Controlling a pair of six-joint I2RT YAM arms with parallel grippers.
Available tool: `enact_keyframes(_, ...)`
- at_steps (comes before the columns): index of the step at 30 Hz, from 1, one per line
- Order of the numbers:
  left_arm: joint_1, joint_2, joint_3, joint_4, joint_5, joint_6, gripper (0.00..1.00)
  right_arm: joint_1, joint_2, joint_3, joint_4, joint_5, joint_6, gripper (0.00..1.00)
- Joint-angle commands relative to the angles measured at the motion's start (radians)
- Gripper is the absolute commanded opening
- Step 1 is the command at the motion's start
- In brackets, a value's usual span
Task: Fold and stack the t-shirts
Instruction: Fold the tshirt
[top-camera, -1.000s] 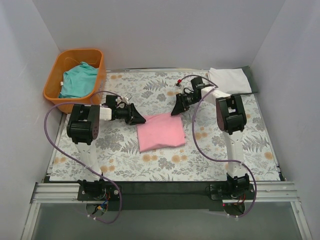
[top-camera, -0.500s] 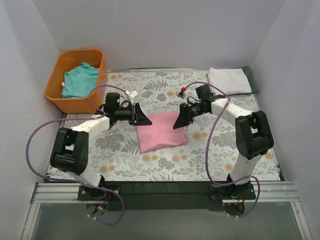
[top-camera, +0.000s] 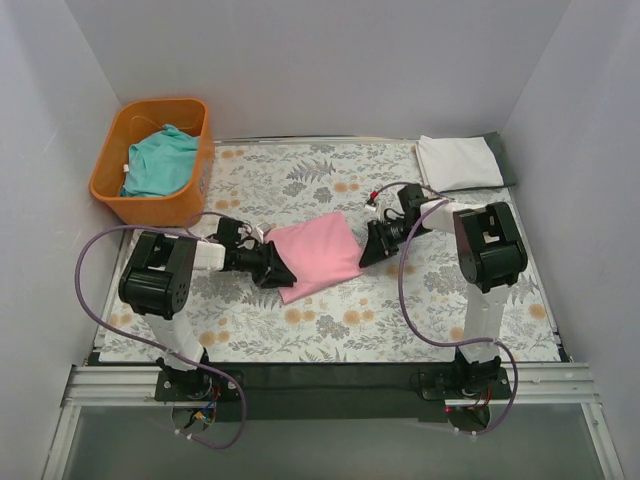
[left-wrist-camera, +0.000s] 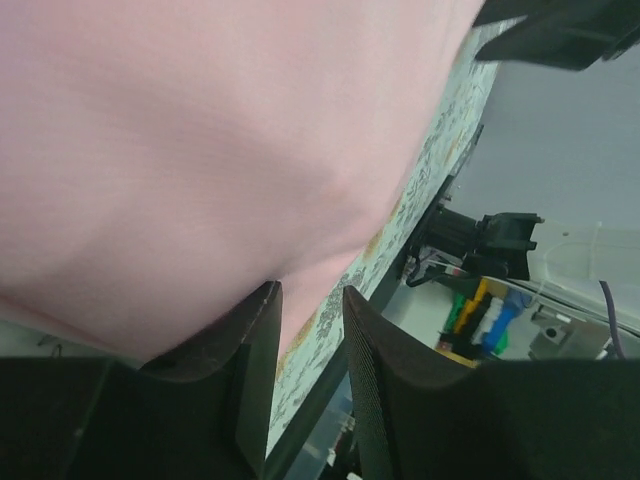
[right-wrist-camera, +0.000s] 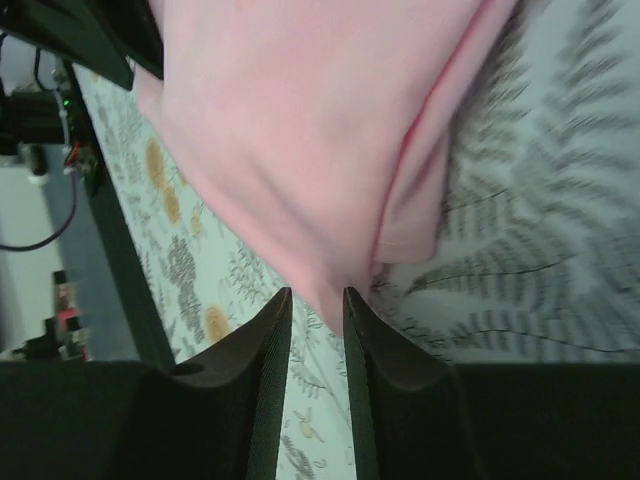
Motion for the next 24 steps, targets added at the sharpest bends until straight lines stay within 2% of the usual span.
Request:
enact_keyframes(1, -0.002, -0.127, 0.074, -0.07, -0.065, 0.095, 0.31, -0.018, -0.05, 0.134, -0.016, 0.075, -0.059, 0.3)
enact_keyframes(5, -0.07, -0.227, 0.235, -0.211, -0.166, 0.259, 0.34, -0.017, -0.157, 0.208, -0.028, 0.097, -0.028, 0.38)
enact_keyframes(9, -0.205, -0.253, 0.363, -0.261, -0.359, 0.451, 0.38, -0.021, -0.277, 0.152, 0.007, 0.257, 0.003, 0.43)
enact_keyframes(11, -0.3, -0.218, 0.411, -0.268, -0.439, 0.546, 0.38, -0.044, -0.308, 0.132, 0.021, 0.3, 0.036, 0.48)
enact_keyframes(12, -0.331, -0.201, 0.422, -0.268, -0.526, 0.569, 0.39, -0.053, -0.312, 0.125, 0.024, 0.303, 0.044, 0.48)
enact_keyframes(14, -0.413, -0.146, 0.448, -0.262, -0.6, 0.629, 0.39, -0.08, -0.319, 0.131, 0.033, 0.358, 0.058, 0.48)
enact_keyframes(16, -0.472, -0.11, 0.466, -0.256, -0.699, 0.649, 0.4, -0.096, -0.338, 0.156, 0.04, 0.47, 0.064, 0.48)
enact_keyframes(17, -0.491, -0.091, 0.476, -0.245, -0.732, 0.672, 0.5, -0.1, -0.345, 0.17, 0.041, 0.508, 0.063, 0.49)
enact_keyframes(19, -0.546, -0.043, 0.491, -0.238, -0.816, 0.688, 0.51, -0.113, -0.375, 0.182, 0.043, 0.609, 0.056, 0.5)
enact_keyframes(21, -0.568, -0.017, 0.496, -0.201, -0.849, 0.683, 0.51, -0.129, -0.388, 0.185, 0.07, 0.631, 0.073, 0.64)
enact_keyframes(22, -0.58, -0.009, 0.499, -0.184, -0.861, 0.679, 0.51, -0.147, -0.377, 0.19, 0.07, 0.619, 0.117, 0.8)
enact_keyframes(24, -0.591, 0.012, 0.532, -0.147, -0.905, 0.648, 0.51, -0.168, -0.333, 0.223, 0.029, 0.578, 0.136, 0.86)
